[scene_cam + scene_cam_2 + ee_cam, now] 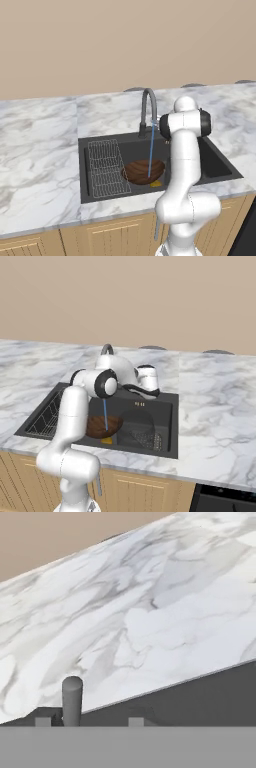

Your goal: Pick the jar and bowl and place them in the sink. Then turn on the water.

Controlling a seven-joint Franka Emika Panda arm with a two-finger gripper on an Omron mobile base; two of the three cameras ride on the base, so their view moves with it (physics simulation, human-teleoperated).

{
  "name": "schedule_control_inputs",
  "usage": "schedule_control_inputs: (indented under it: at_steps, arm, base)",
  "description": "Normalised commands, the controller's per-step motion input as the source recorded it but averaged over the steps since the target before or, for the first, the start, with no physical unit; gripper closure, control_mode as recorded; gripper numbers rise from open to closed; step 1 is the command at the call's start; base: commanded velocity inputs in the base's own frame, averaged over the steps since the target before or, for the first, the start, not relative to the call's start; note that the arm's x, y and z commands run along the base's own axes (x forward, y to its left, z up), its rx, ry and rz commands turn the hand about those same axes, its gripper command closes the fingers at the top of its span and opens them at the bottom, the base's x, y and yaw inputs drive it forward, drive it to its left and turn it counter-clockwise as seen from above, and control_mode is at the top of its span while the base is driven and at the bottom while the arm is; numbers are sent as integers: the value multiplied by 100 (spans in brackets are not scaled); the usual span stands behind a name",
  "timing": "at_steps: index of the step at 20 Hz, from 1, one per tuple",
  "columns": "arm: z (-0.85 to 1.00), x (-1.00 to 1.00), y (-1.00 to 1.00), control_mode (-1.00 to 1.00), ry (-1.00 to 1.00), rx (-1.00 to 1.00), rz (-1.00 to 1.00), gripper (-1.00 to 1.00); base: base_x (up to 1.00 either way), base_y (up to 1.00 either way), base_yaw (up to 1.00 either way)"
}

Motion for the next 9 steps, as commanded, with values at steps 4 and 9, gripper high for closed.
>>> schedule_control_inputs:
  at_steps: [4, 9]
  arm:
    - [-51, 3, -97, -100, 10, 10, -7, 100]
    - [-40, 7, -73, -100, 8, 6, -4, 100]
  base:
    - [0, 0, 0]
    - [0, 0, 0]
